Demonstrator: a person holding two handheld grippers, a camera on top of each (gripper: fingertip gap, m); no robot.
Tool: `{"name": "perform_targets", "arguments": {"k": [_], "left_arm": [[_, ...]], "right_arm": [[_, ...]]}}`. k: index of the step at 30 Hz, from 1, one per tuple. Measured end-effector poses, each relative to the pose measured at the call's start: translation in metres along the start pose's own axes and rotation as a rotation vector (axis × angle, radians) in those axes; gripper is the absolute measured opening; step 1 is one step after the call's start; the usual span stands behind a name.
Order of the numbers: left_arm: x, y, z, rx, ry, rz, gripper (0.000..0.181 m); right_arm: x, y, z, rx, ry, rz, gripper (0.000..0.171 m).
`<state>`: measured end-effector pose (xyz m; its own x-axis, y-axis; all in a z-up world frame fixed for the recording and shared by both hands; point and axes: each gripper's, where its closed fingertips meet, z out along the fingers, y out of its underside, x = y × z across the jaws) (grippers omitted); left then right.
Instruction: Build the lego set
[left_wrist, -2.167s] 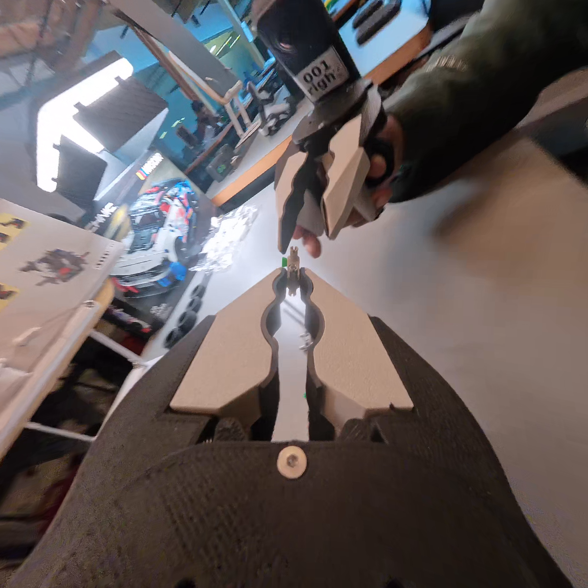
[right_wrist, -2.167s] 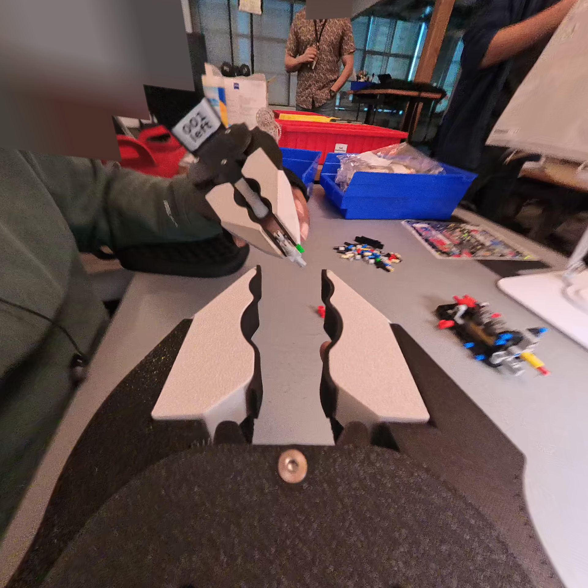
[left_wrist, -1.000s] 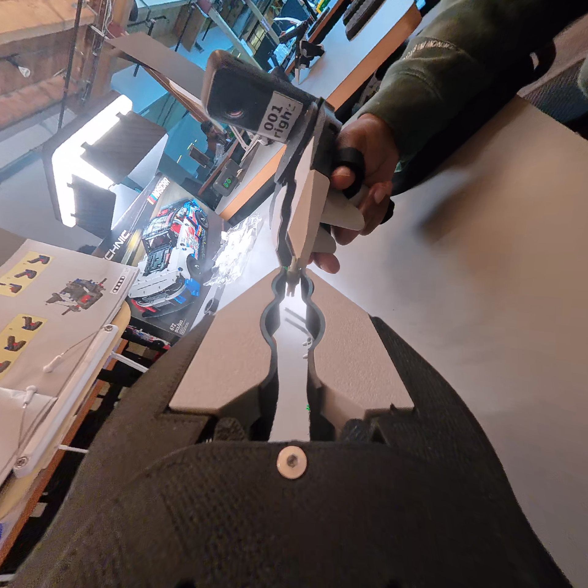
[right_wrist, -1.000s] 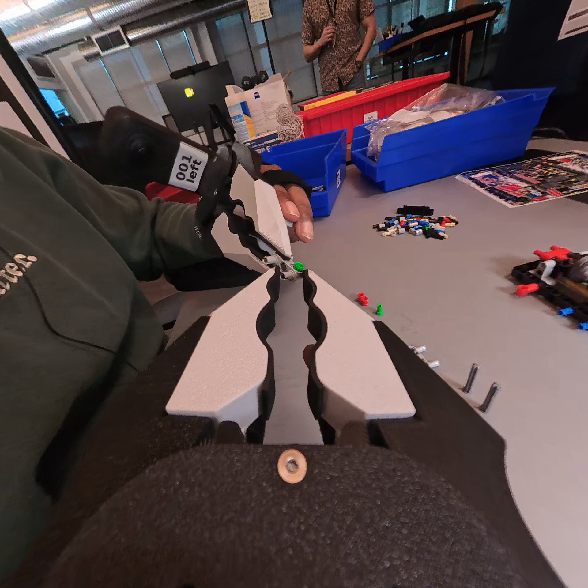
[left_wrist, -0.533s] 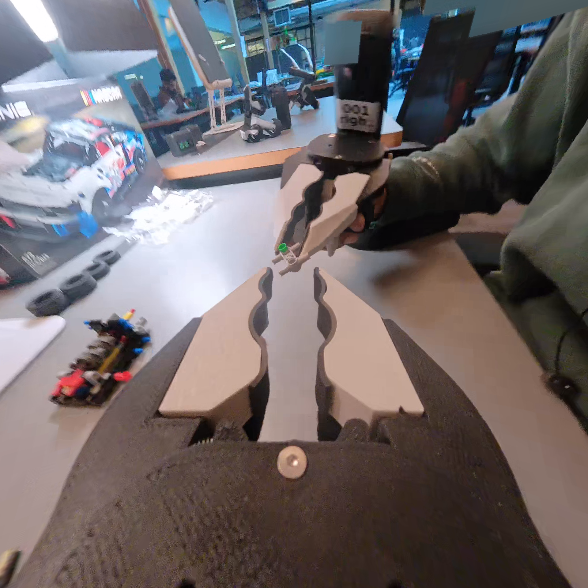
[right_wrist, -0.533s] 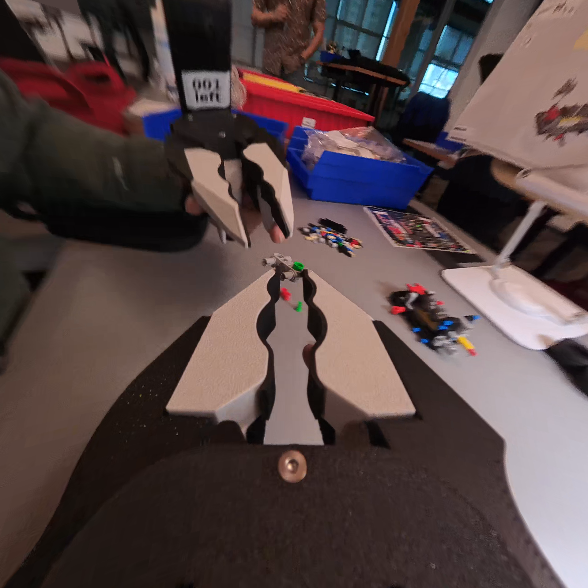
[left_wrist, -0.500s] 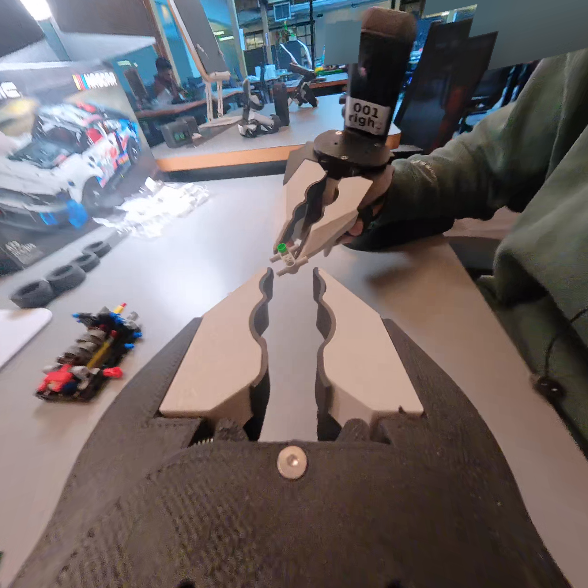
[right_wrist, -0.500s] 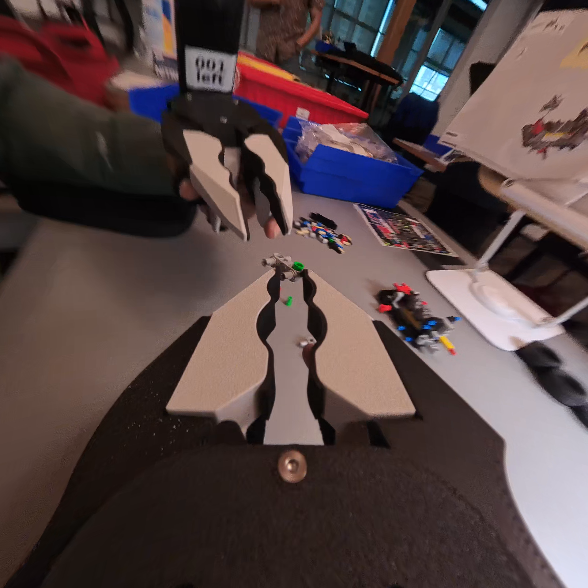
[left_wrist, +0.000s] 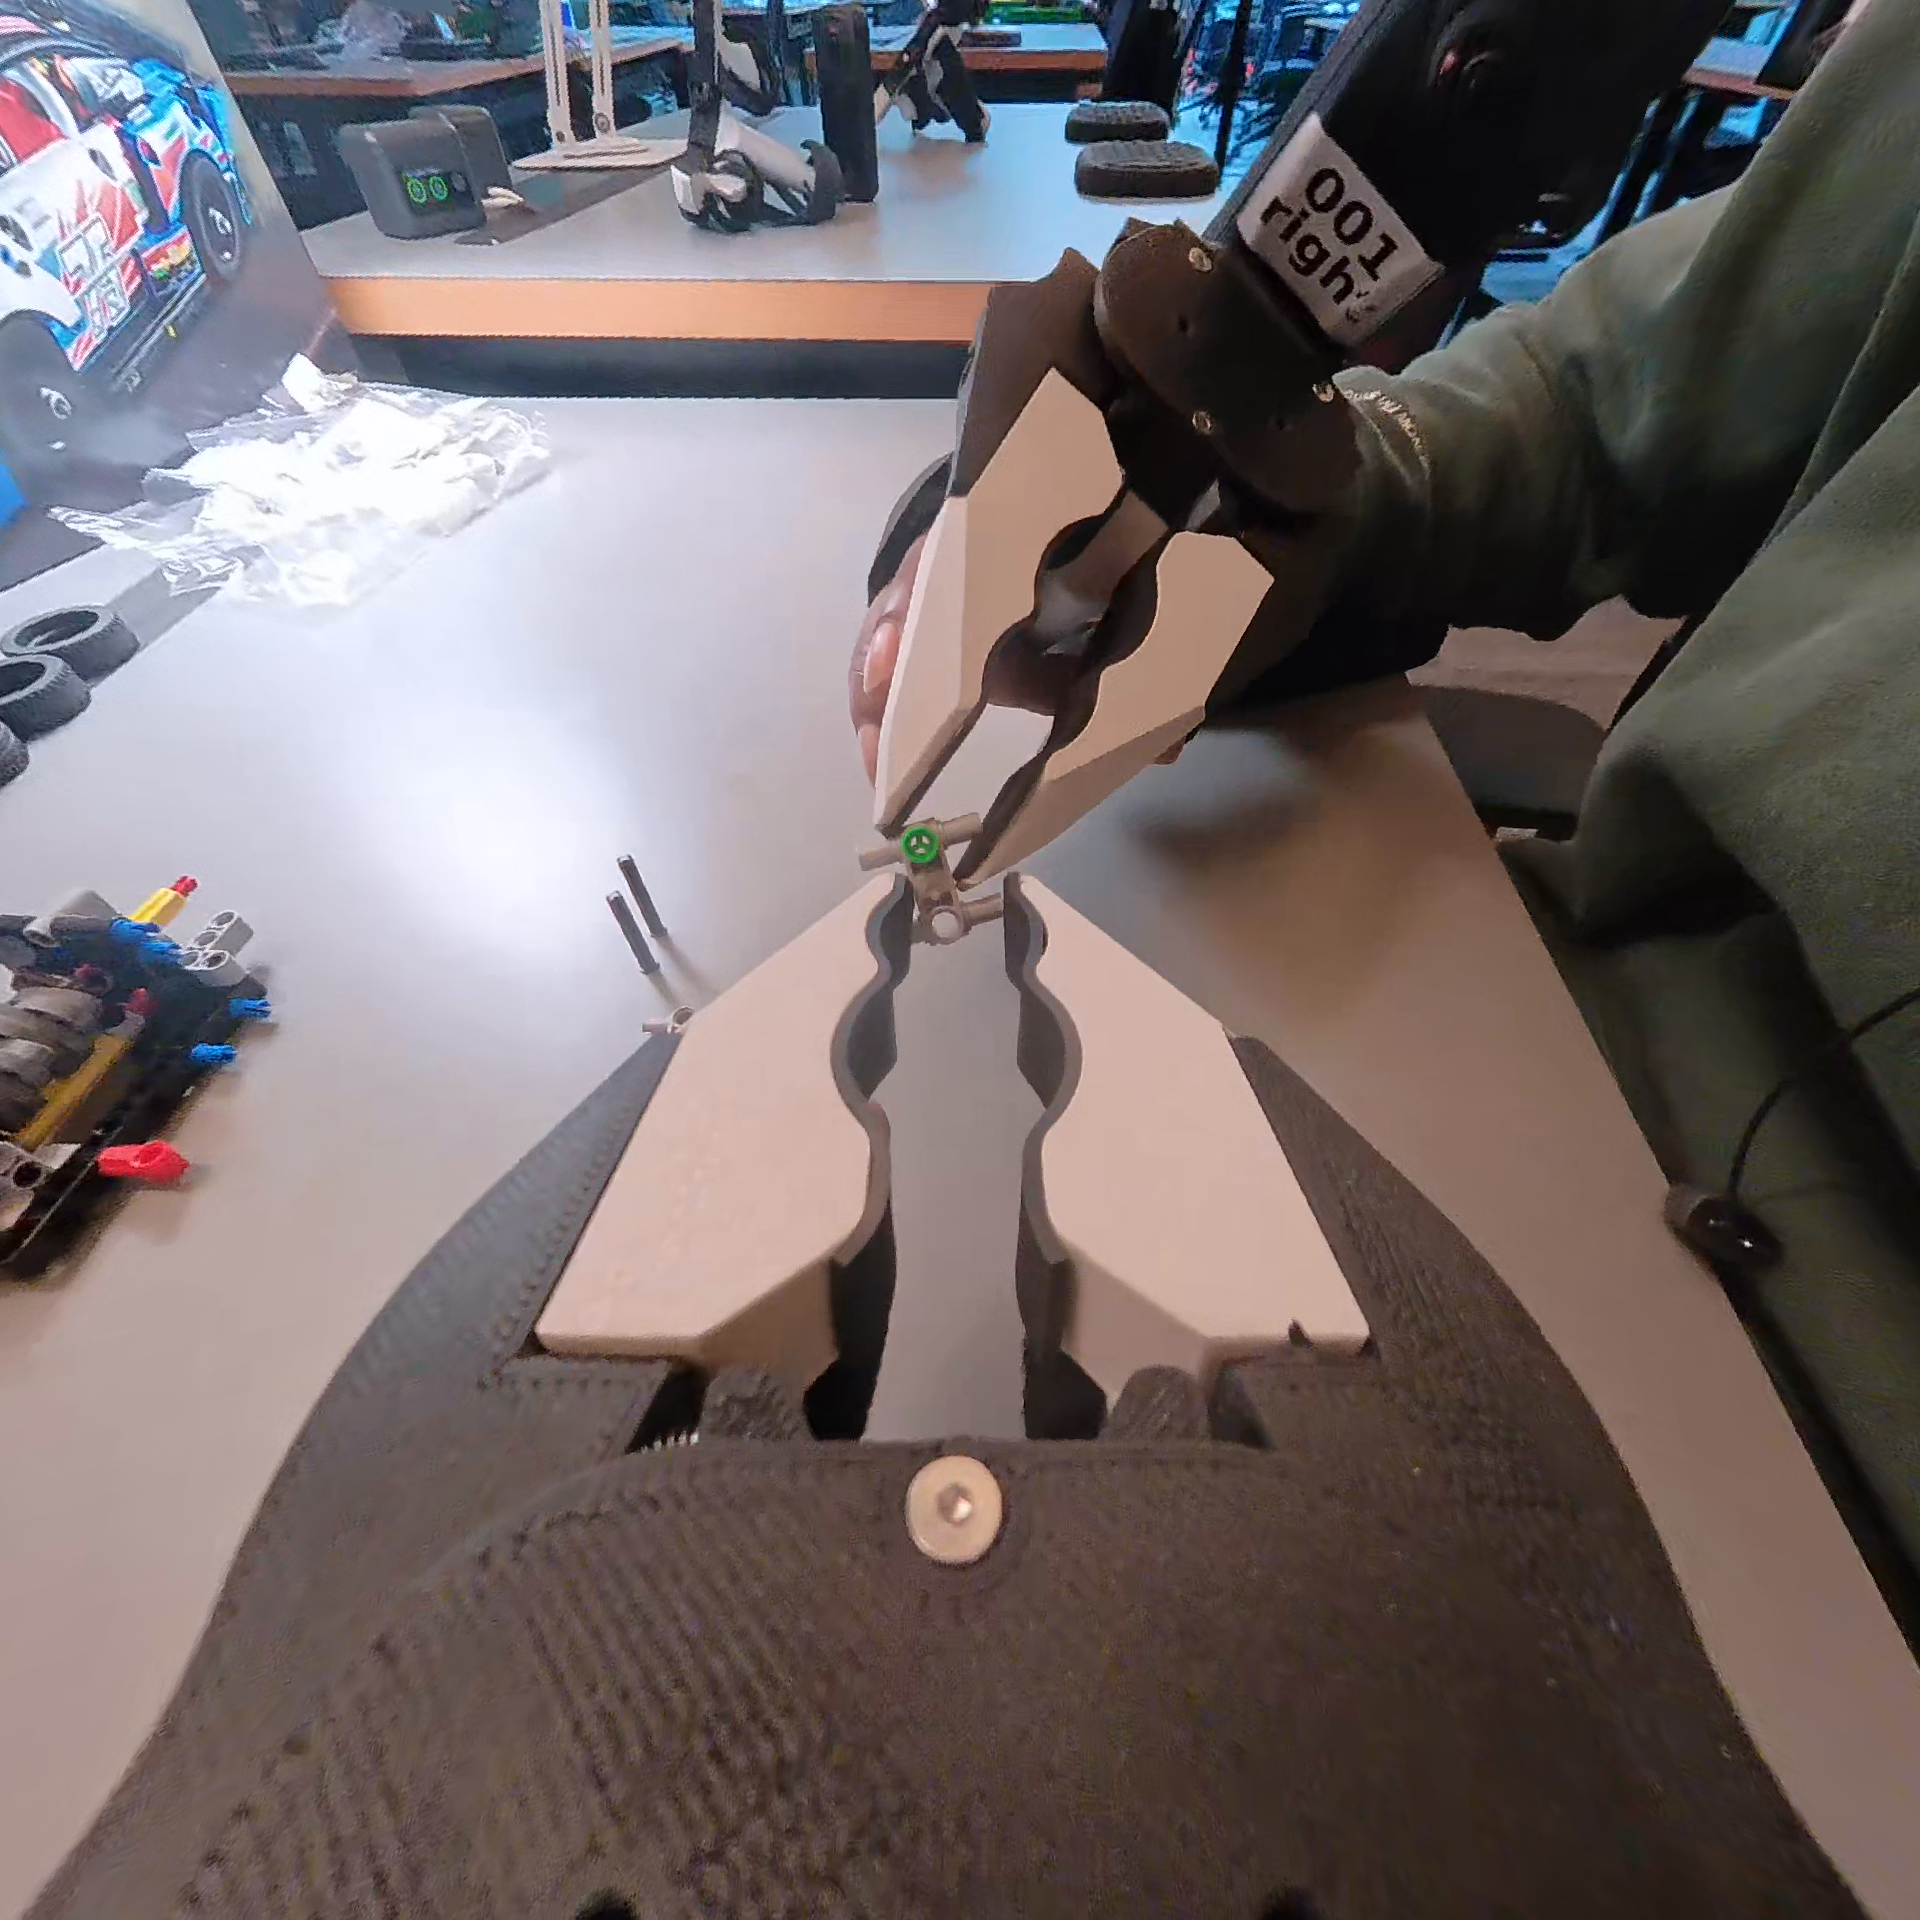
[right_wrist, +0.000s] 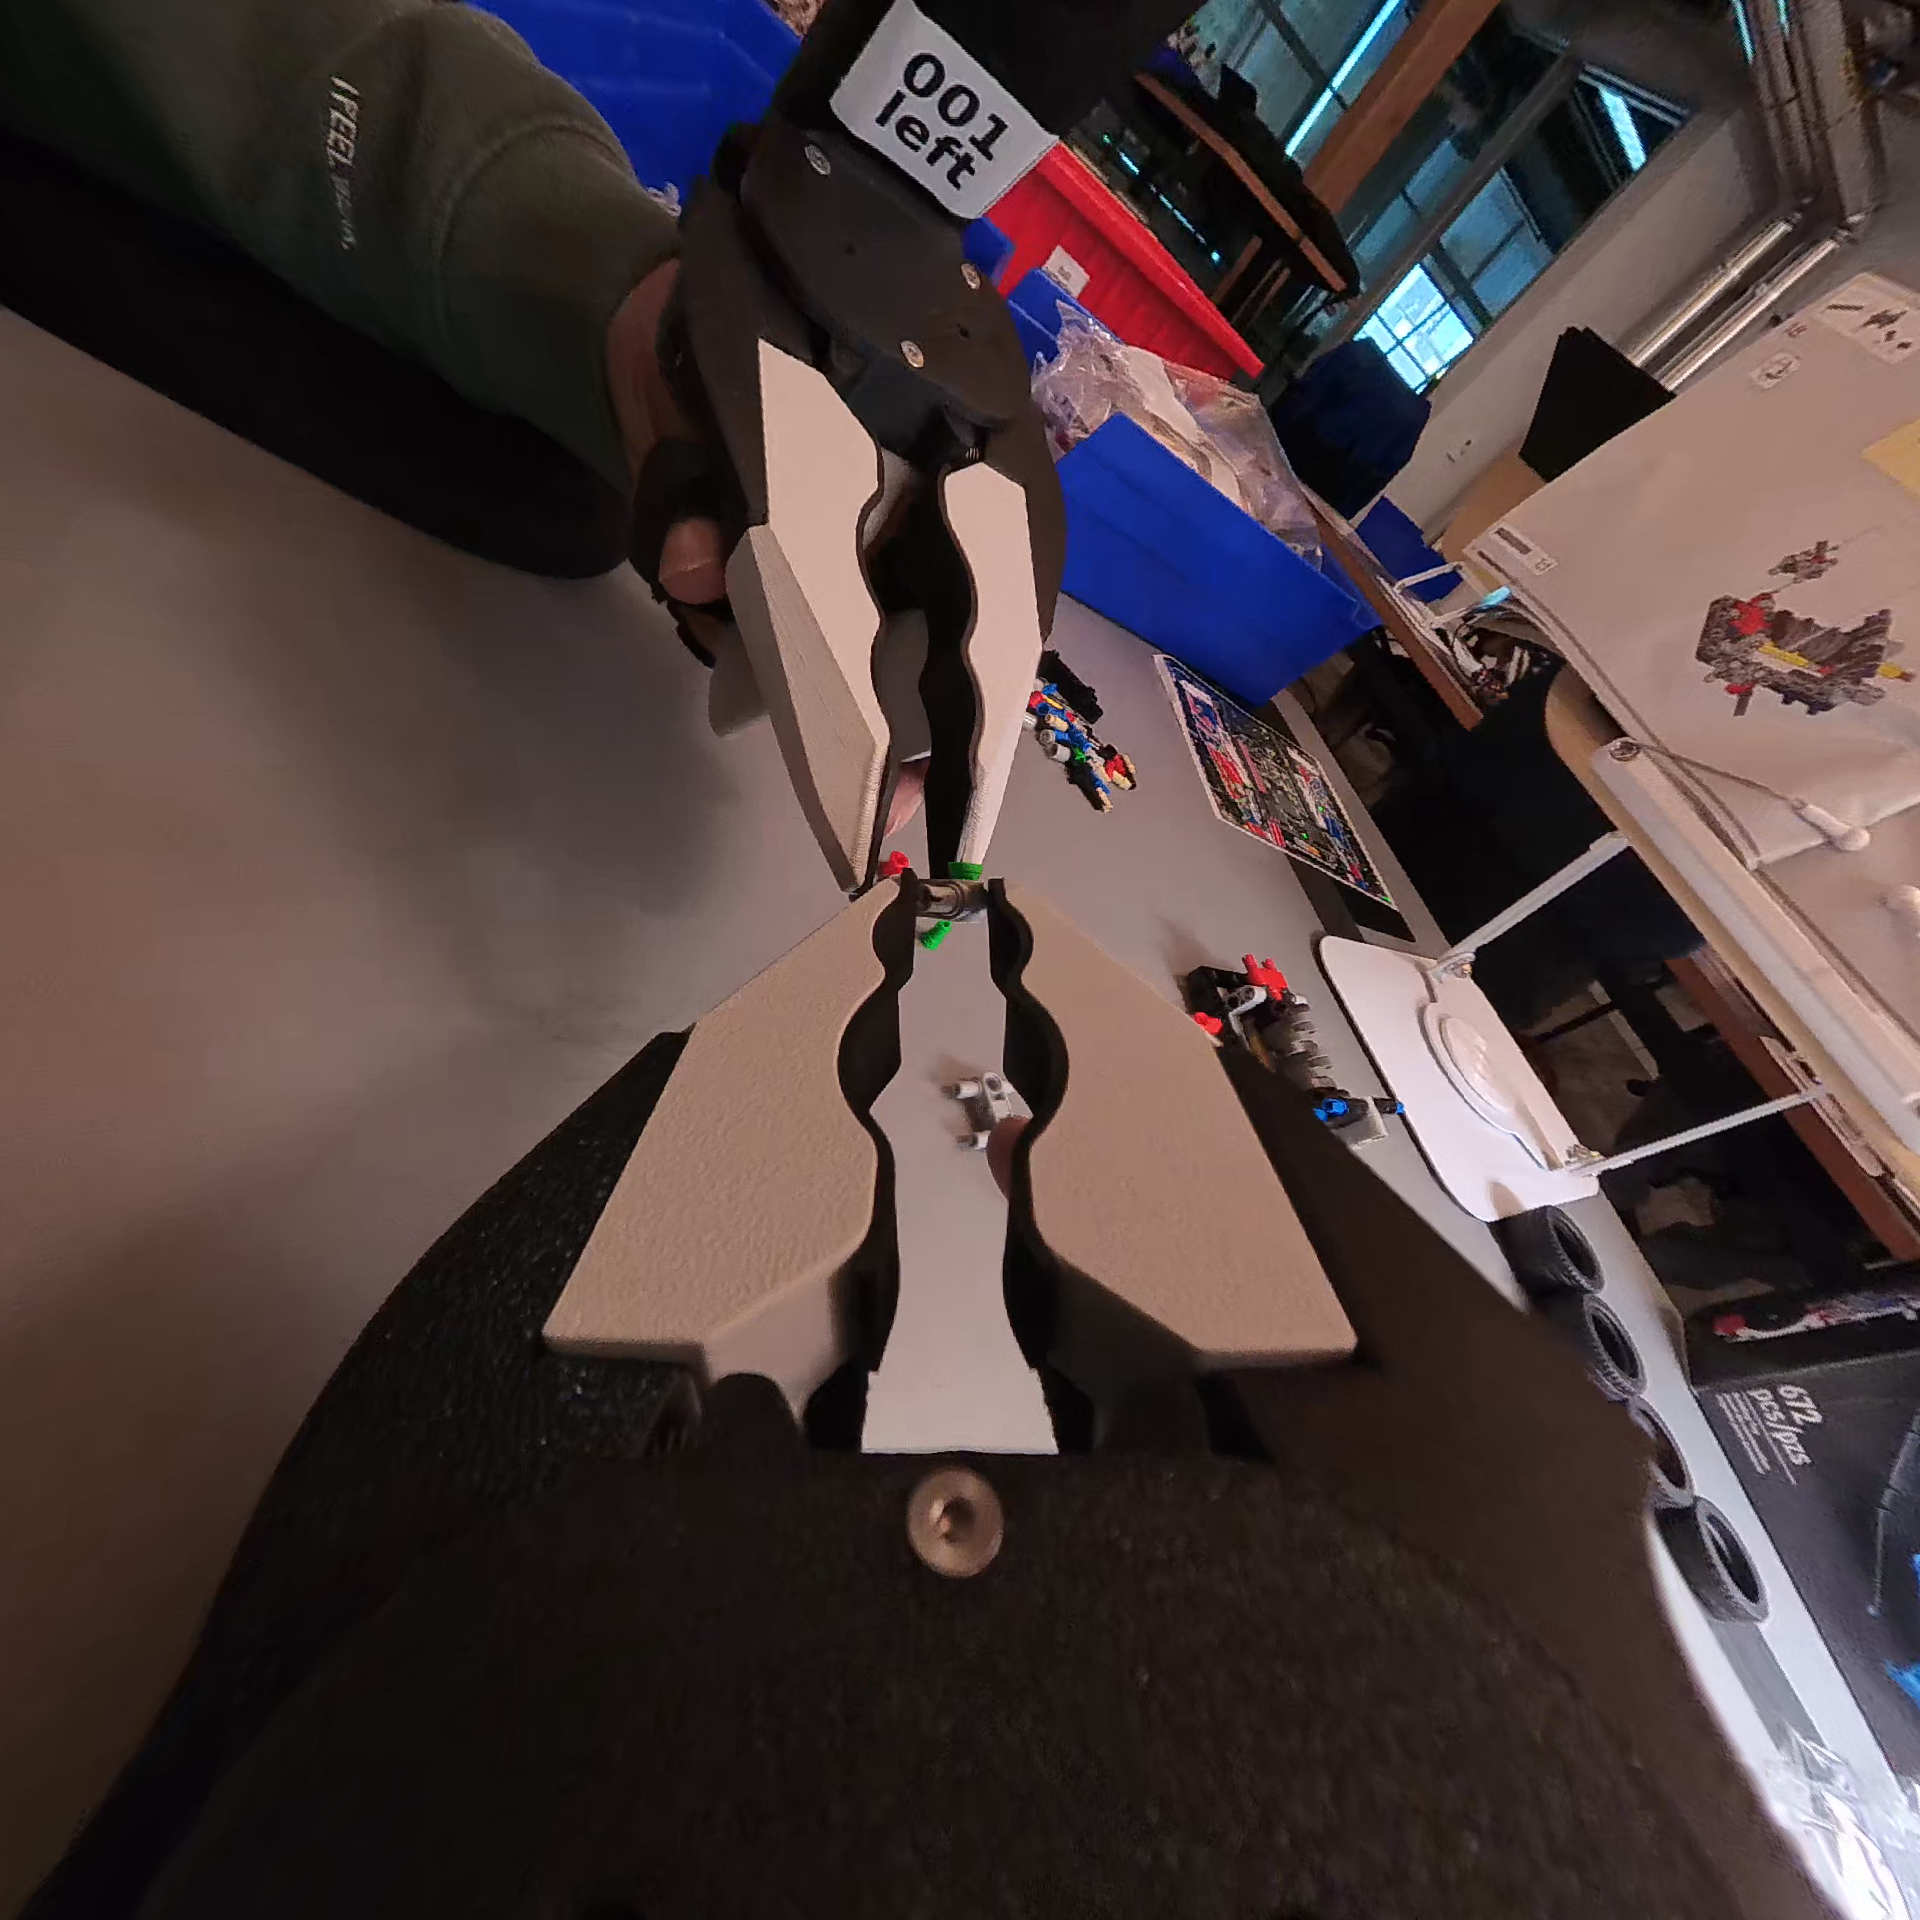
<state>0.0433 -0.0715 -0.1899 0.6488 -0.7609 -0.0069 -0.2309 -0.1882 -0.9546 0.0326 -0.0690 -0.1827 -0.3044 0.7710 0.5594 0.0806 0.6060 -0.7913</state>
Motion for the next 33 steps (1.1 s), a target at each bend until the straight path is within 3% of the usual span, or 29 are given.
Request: {"name": "perform_targets", "arguments": {"k": [7, 18, 33], "left_arm": [[0.006, -0.008, -0.002, 0.047, 0.044, -0.015, 0.015], [0.011, -0.041, -0.012, 0.321, 0.234, -0.318, 0.014], [0.009, -0.049, -0.019, 0.384, 0.259, -0.353, 0.006]], "right_arm": [[0.0, -0.013, -0.003, 0.101, -0.063, 0.19, 0.013], [0.015, -0.038, -0.013, 0.302, -0.117, 0.505, 0.013], [0.016, -0.043, -0.016, 0.336, -0.089, 0.439, 0.014]]}}
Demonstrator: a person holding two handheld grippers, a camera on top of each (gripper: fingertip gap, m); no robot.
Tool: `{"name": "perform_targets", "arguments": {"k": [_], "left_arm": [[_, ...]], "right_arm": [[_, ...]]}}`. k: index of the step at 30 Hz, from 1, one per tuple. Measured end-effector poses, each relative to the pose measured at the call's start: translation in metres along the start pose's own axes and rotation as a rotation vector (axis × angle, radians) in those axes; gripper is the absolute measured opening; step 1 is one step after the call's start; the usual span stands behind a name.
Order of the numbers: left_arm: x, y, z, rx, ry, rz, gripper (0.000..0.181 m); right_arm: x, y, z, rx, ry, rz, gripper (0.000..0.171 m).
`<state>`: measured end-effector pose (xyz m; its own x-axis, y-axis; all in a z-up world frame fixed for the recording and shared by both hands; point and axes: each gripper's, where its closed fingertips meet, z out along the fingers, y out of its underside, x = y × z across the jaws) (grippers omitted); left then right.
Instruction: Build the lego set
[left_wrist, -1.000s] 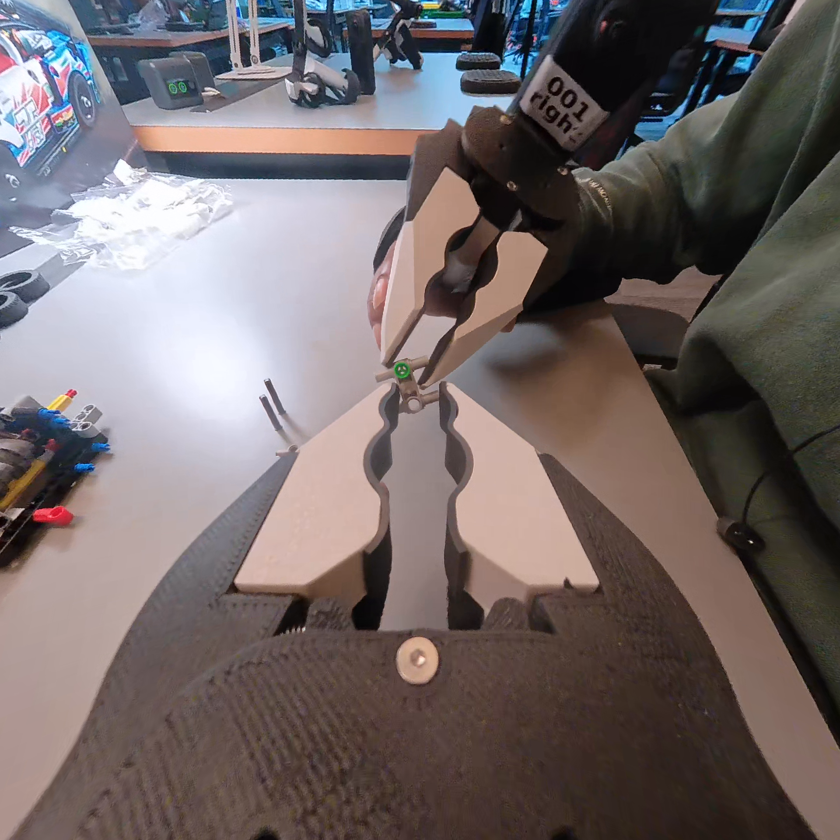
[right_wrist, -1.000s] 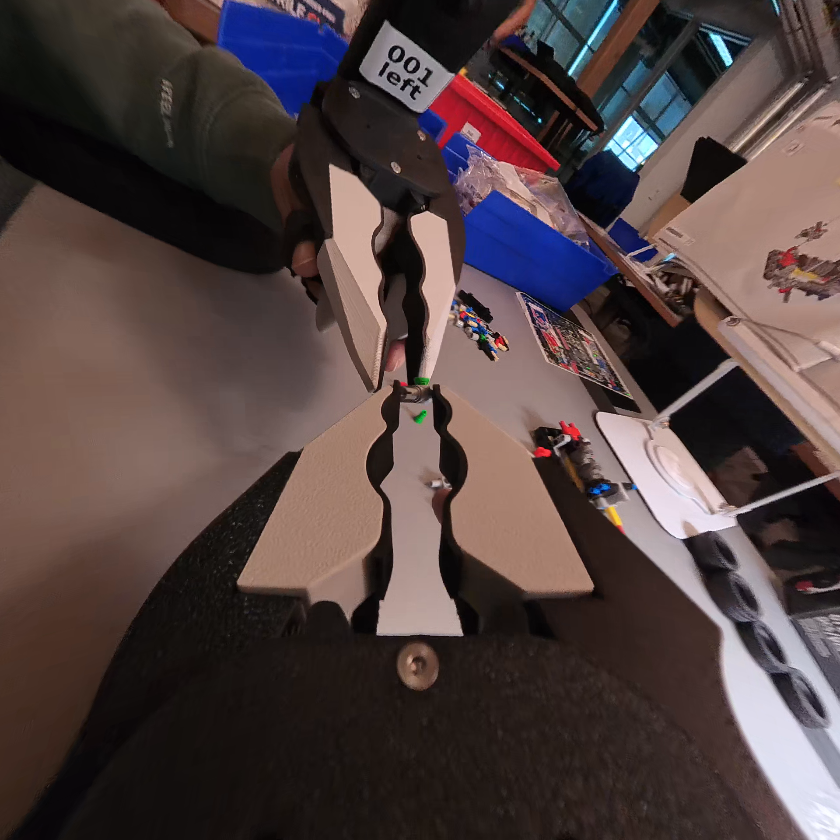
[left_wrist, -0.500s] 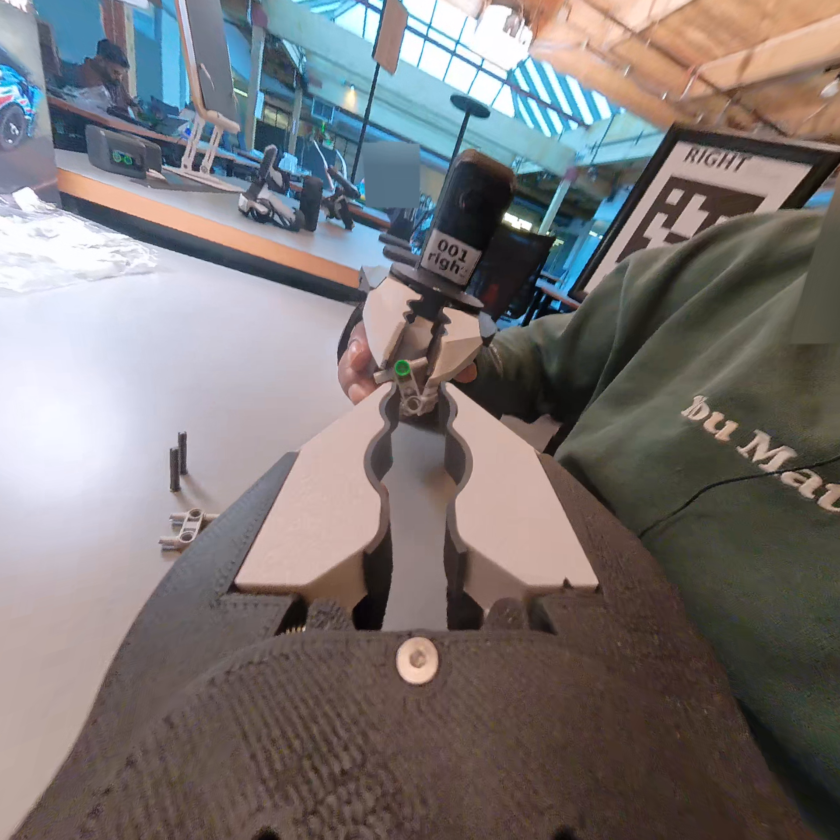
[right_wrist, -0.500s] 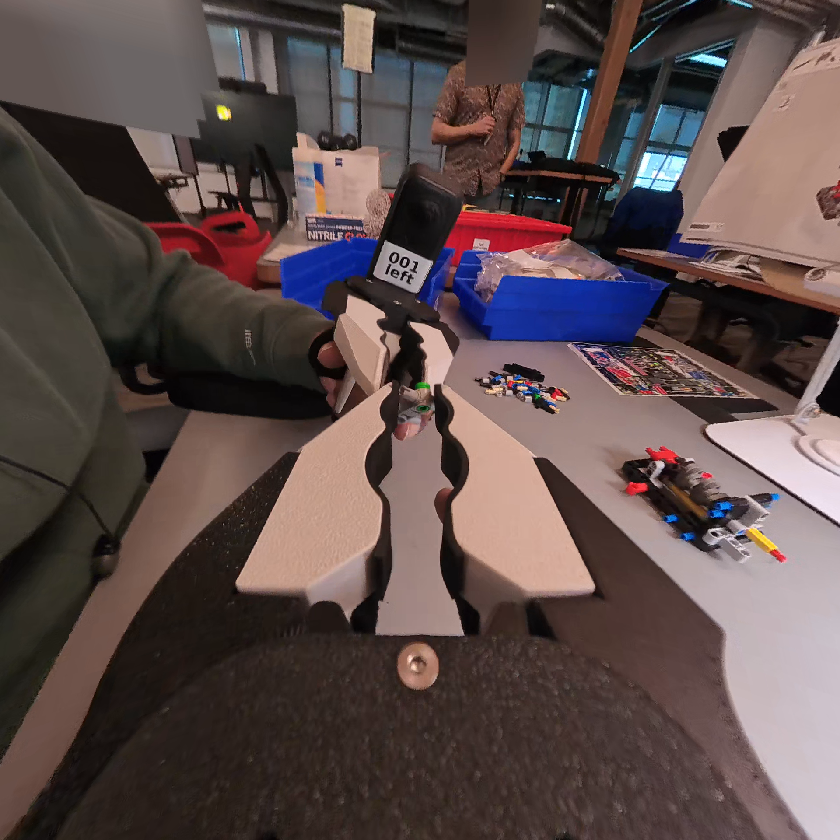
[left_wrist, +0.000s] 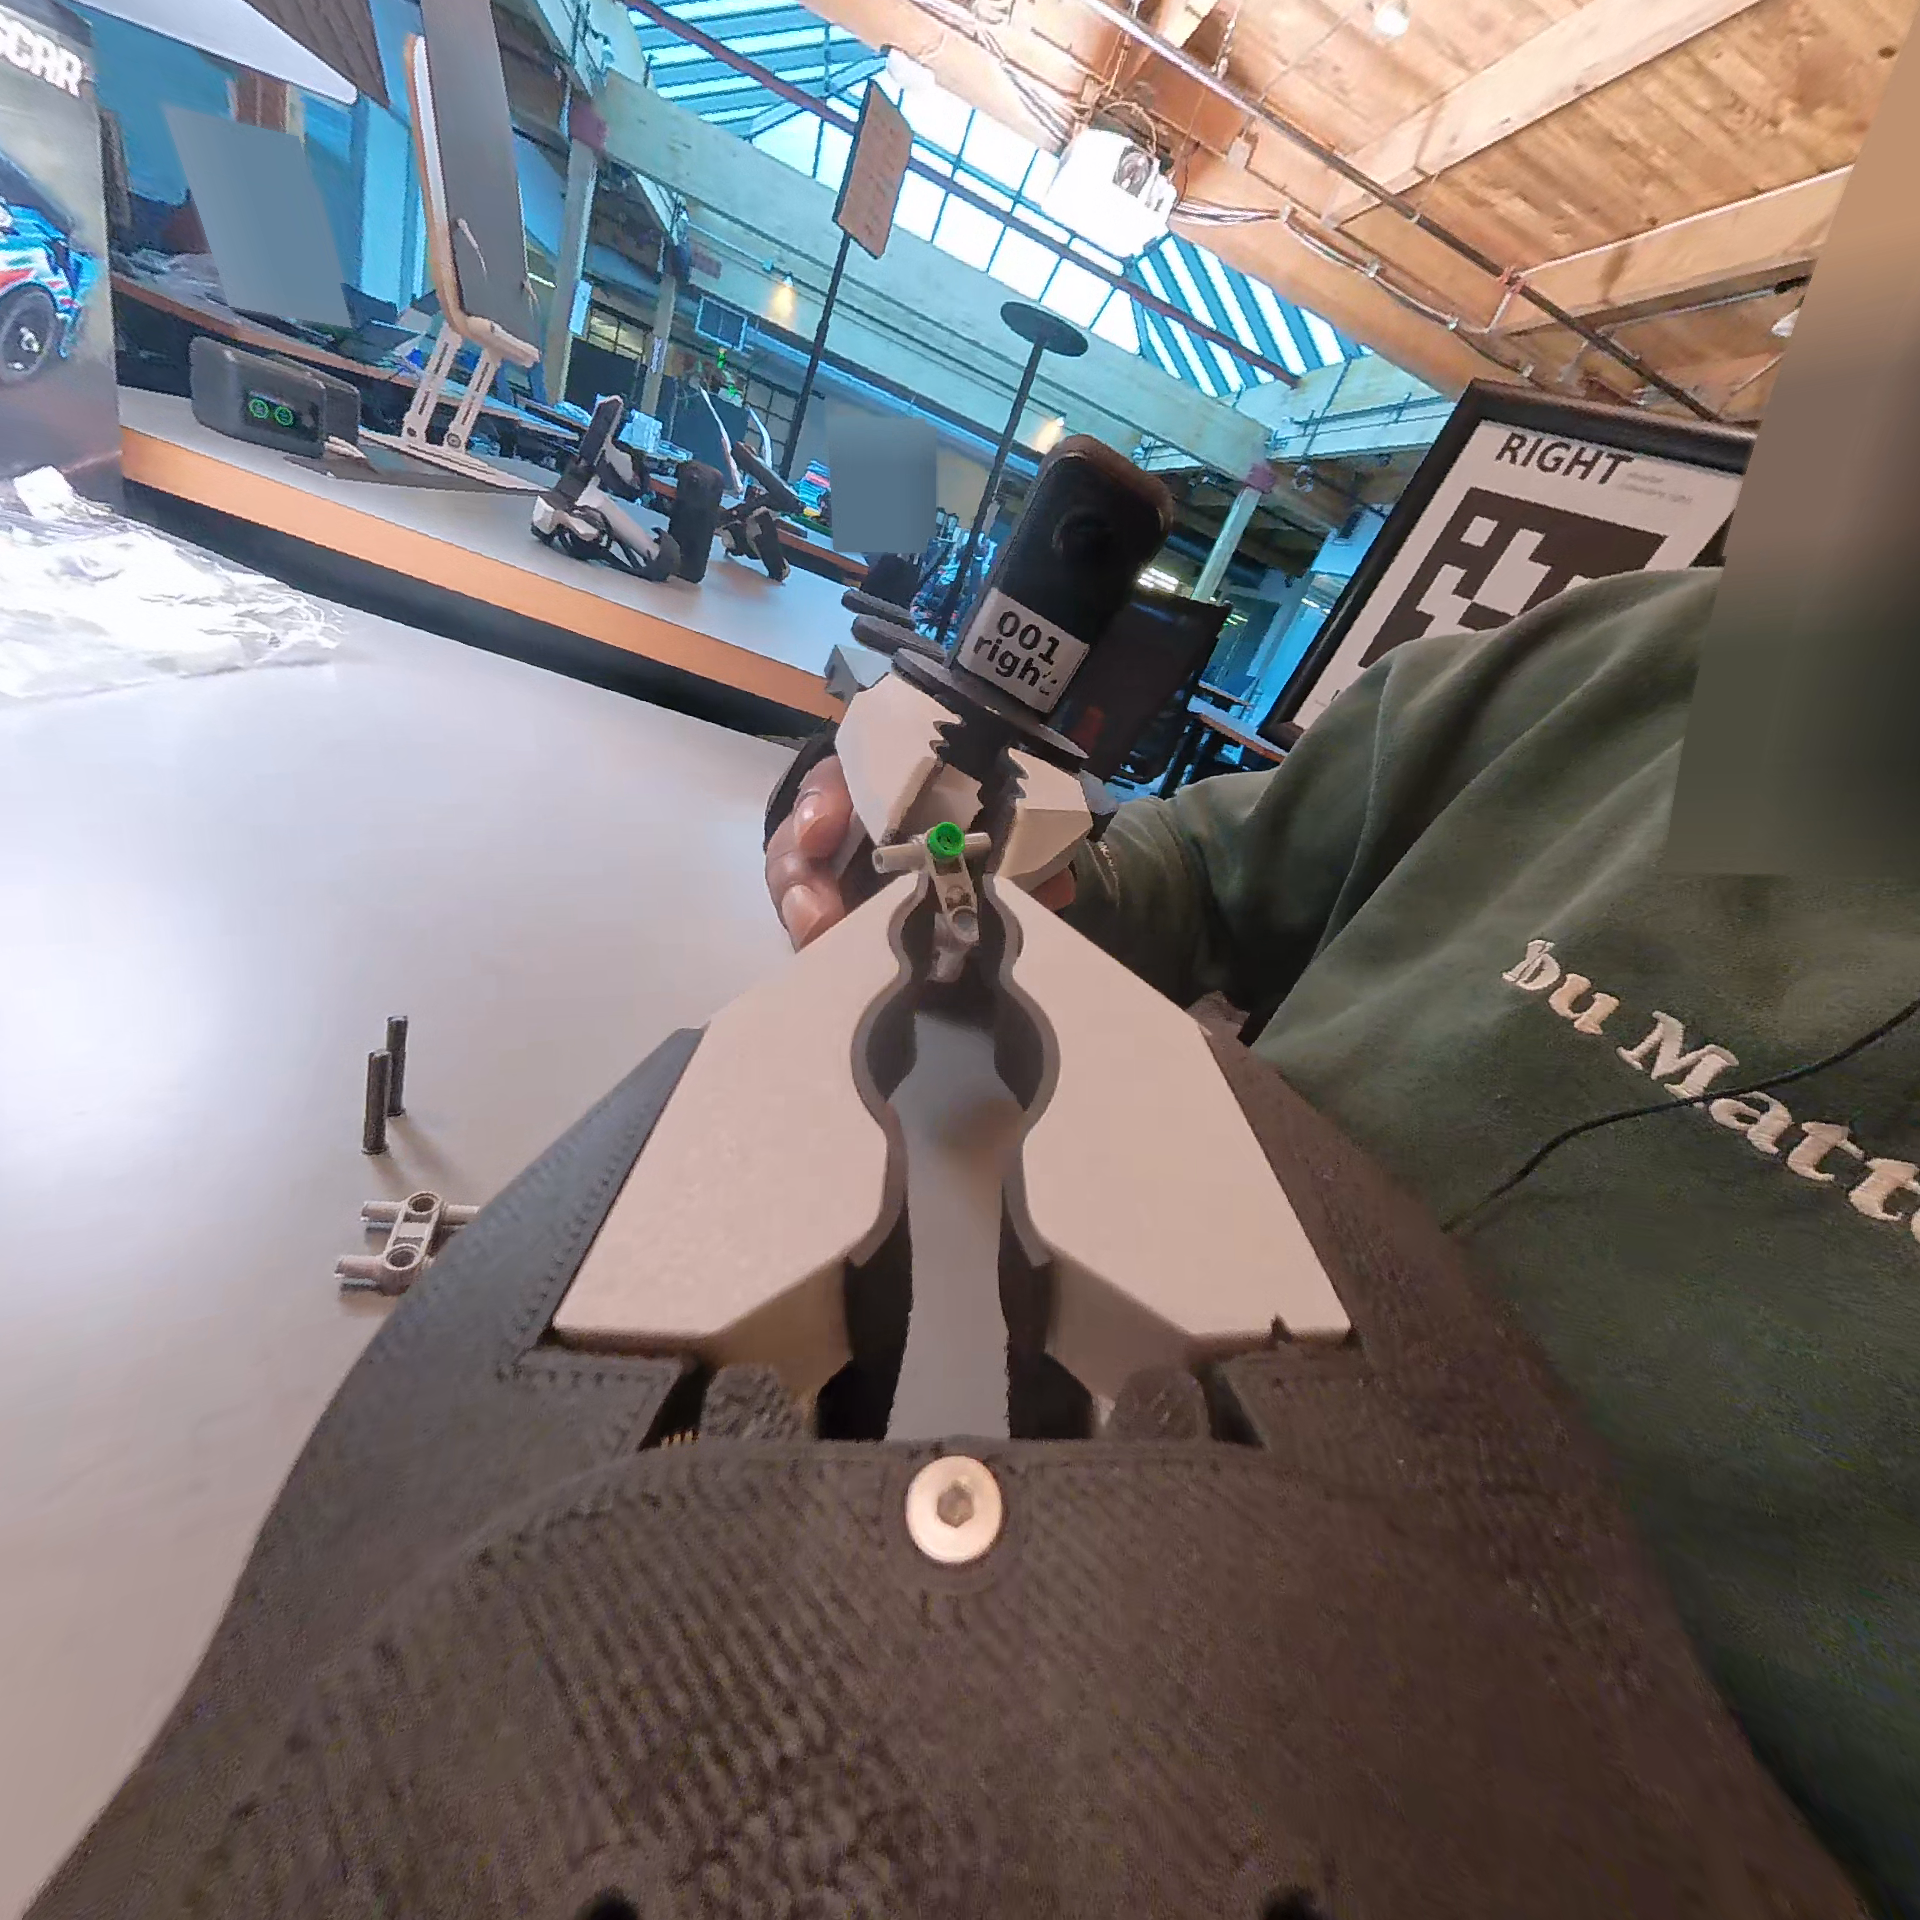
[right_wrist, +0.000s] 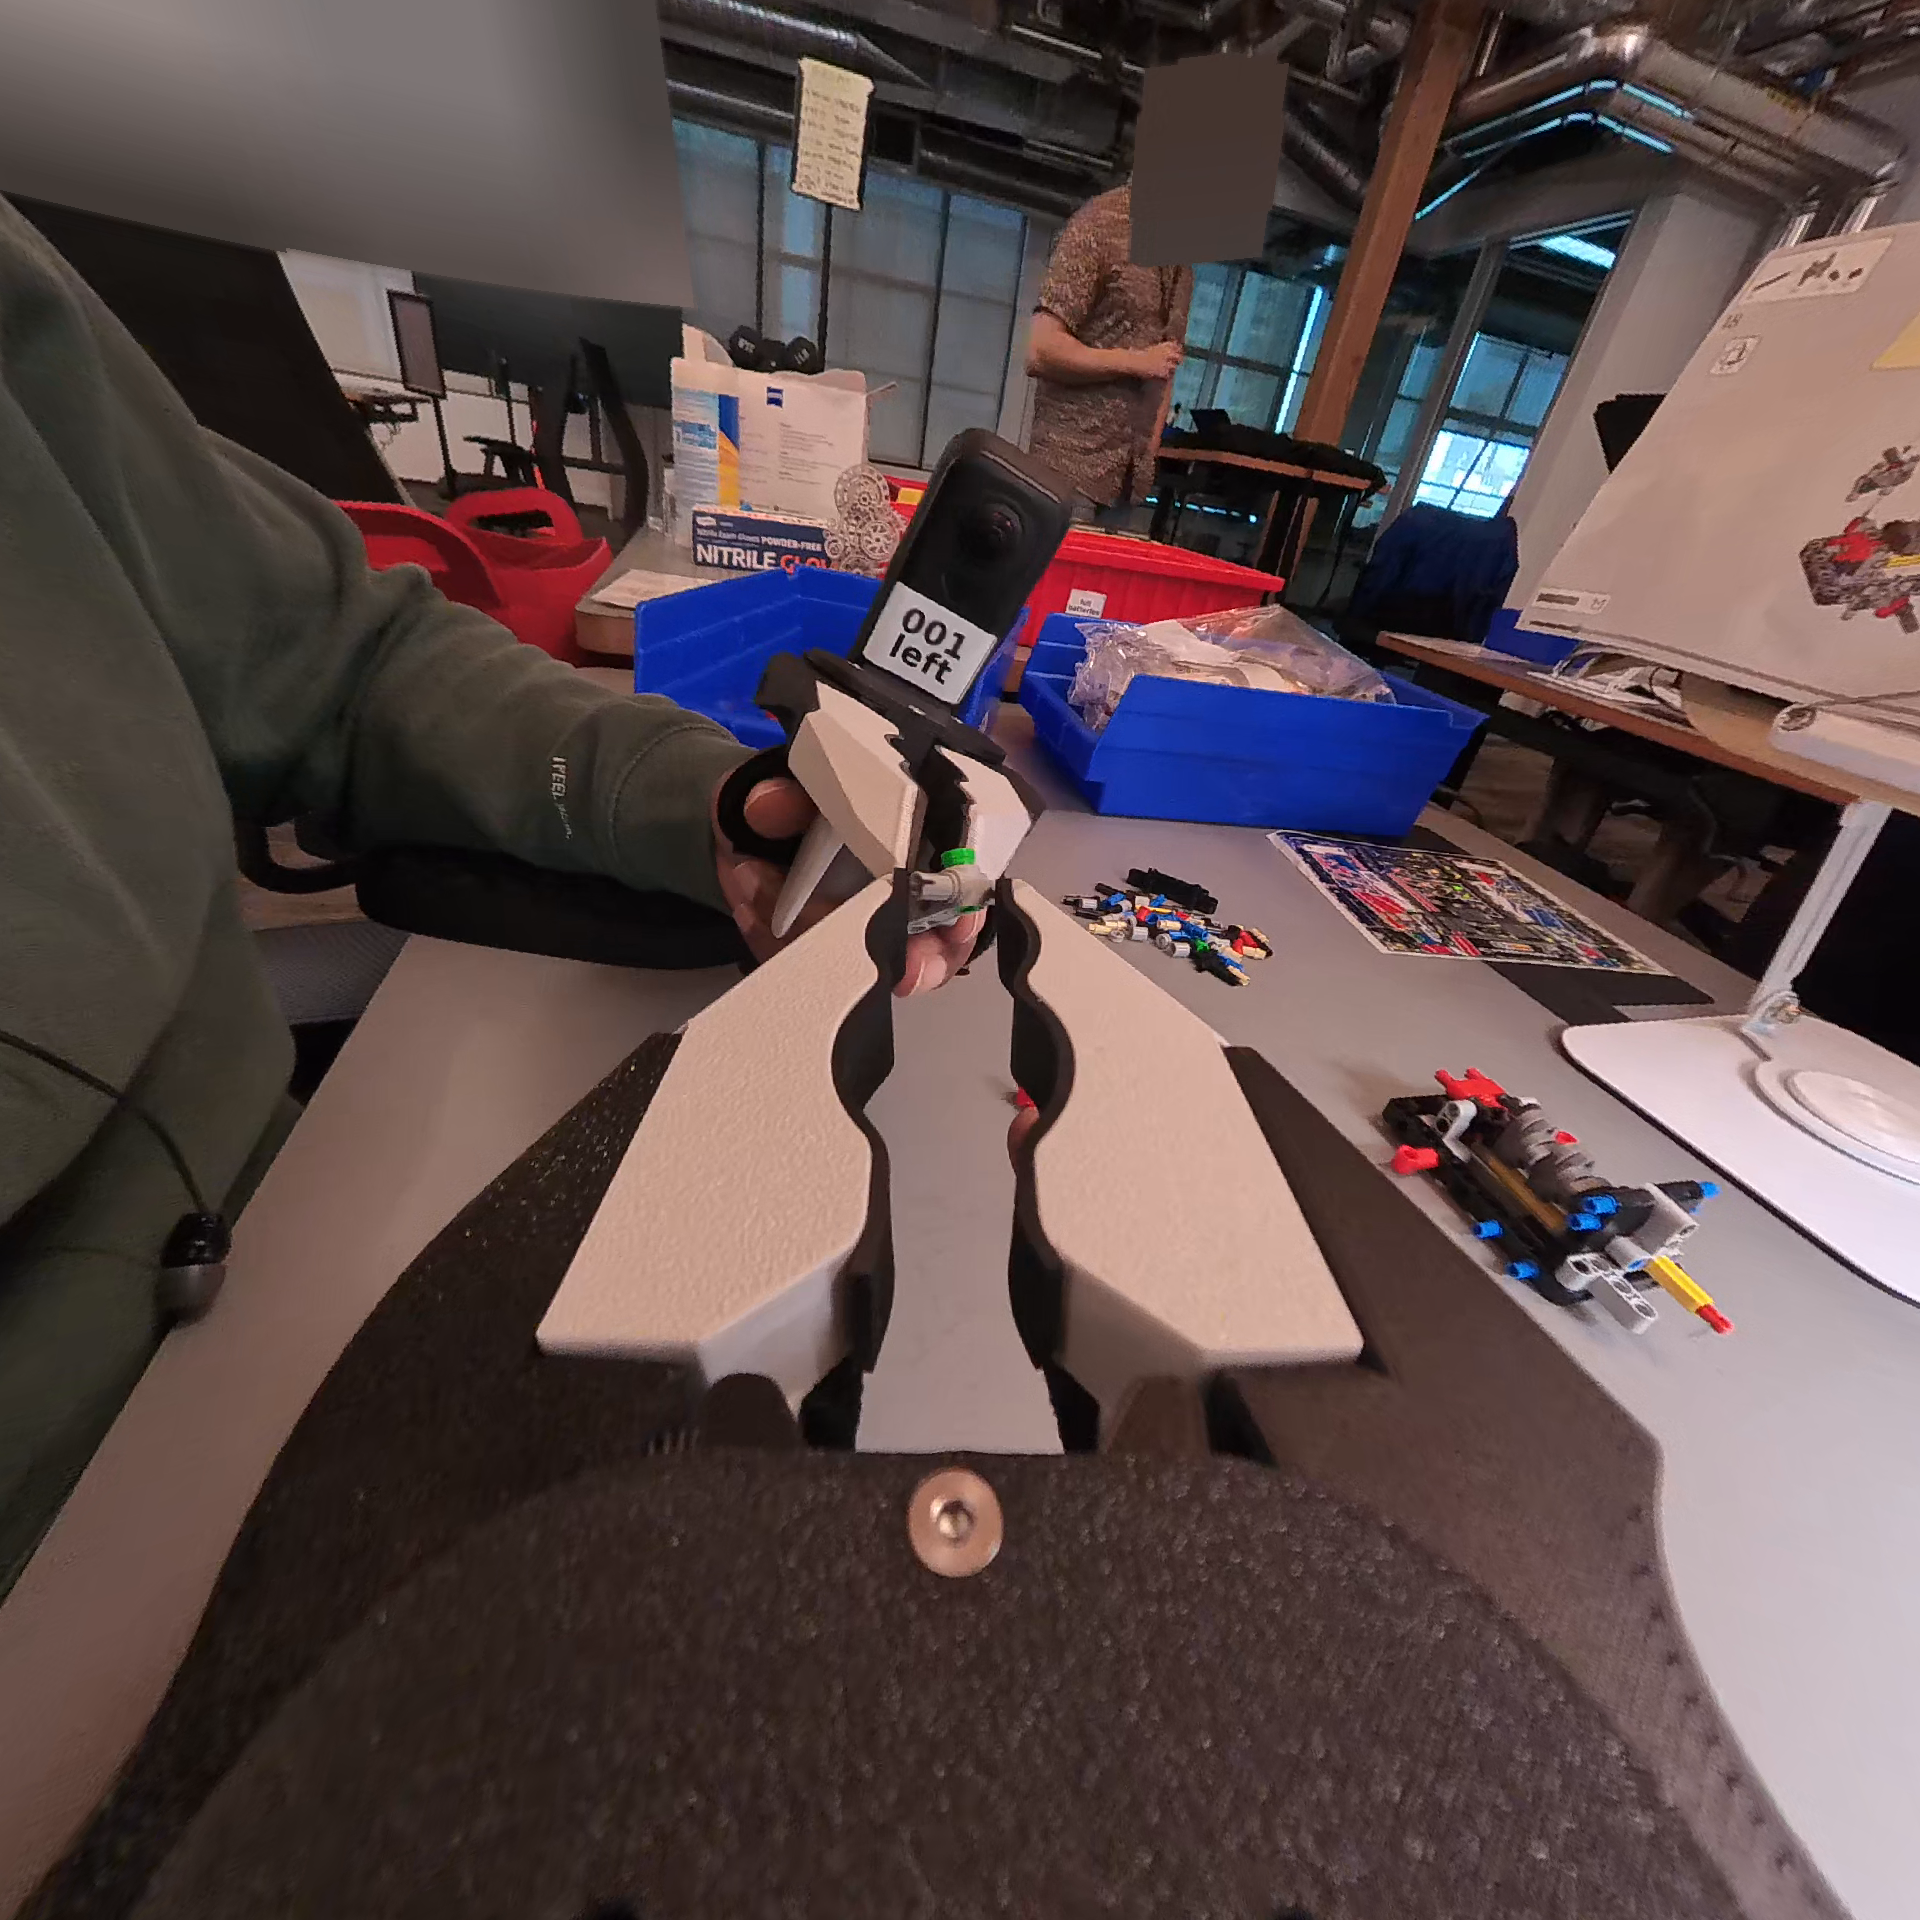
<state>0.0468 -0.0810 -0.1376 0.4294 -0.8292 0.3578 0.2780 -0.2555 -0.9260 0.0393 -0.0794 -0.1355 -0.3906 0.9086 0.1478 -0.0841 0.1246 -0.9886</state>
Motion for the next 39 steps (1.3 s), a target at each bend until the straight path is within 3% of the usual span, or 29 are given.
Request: {"name": "perform_targets", "arguments": {"k": [9, 17, 21, 31, 36, 39], "left_arm": [[0.022, -0.014, -0.004, 0.108, 0.121, 0.044, 0.005], [0.027, -0.014, -0.002, 0.128, 0.133, 0.073, 0.004], [0.021, -0.013, -0.002, 0.098, 0.08, 0.107, 0.005], [0.002, -0.005, -0.007, -0.056, -0.119, 0.325, 0.013], [-0.01, 0.004, -0.007, -0.15, -0.21, 0.428, 0.029], [-0.013, 0.014, -0.007, -0.21, -0.225, 0.491, 0.031]], "right_arm": [[-0.017, -0.019, 0.002, 0.094, -0.144, 0.189, 0.014], [-0.02, -0.022, 0.004, 0.097, -0.153, 0.256, 0.012], [-0.013, -0.018, 0.004, 0.064, -0.08, 0.161, 0.006], [0.008, 0.006, 0.003, -0.183, 0.177, -0.381, 0.005], [0.006, 0.024, 0.006, -0.309, 0.211, -0.597, 0.005], [0.003, 0.028, 0.007, -0.332, 0.202, -0.631, 0.005]]}}
